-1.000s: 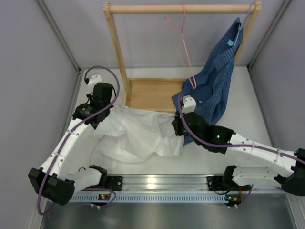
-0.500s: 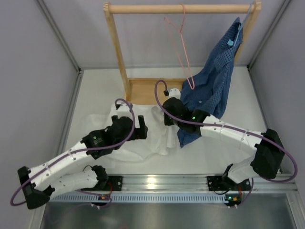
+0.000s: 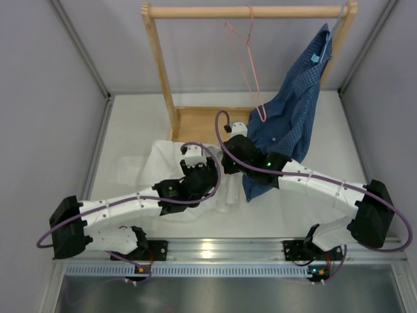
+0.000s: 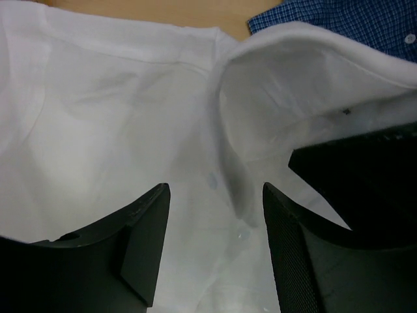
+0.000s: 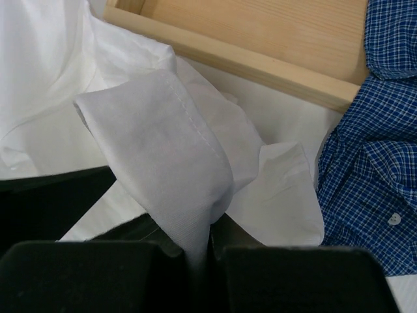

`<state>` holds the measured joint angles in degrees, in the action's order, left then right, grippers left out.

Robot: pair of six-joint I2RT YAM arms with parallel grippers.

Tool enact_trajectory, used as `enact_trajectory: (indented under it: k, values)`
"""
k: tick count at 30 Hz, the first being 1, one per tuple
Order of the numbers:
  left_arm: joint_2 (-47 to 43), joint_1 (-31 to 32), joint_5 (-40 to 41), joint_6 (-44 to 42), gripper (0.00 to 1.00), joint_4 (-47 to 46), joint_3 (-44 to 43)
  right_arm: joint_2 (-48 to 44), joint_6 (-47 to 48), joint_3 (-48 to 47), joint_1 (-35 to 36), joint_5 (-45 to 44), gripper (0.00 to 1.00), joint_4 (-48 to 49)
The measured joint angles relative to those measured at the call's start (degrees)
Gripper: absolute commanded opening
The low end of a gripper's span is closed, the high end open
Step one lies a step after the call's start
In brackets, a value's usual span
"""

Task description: Place the shirt on the hanger

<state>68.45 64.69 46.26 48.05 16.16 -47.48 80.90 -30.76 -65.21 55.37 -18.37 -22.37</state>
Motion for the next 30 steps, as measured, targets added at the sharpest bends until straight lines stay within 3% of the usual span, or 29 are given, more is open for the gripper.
enact_trajectory:
  k: [3,7,11,14,15,16,18,26,30]
  values:
    - [1.86,-1.27,0.50,-0.81,0.58,-3.89,0.02,-2.45,-0.33,1.49,0.00,1.29,0.00,0.50]
    - [3.34,-4.42,-0.09,-1.22,0.35,-8.35,0.04,-3.96,-0.39,2.36,0.00,2.97,0.00,1.11]
    - [5.16,-6.60,-0.98,-1.49,0.00,-11.37,0.33,-4.04,-0.42,3.04,0.02,4.13,0.00,2.08]
    - [5.22,-6.82,-2.75,-2.29,0.00,-12.85,1.07,-4.04,-0.35,3.63,0.00,4.39,0.02,2.80]
    - [4.92,-6.82,-3.58,-2.47,0.00,-13.18,1.38,-4.04,-0.28,3.72,-0.04,4.44,0.10,2.82]
    - [4.31,-6.82,-4.70,-2.64,0.00,-13.09,1.81,-4.04,-0.22,3.78,-0.09,4.52,0.42,2.84]
    - [2.16,-6.91,-6.86,-3.17,0.00,-11.32,2.43,-4.04,0.98,3.80,-0.31,4.87,0.51,2.95]
    - [-9.44,-9.16,-15.91,-6.40,0.00,0.76,1.79,-10.71,6.86,2.73,-0.44,9.35,0.58,-1.62]
    - [-13.27,-9.64,-19.10,-7.82,0.00,4.42,1.44,-16.15,10.54,-5.66,-0.44,7.17,0.57,-7.28]
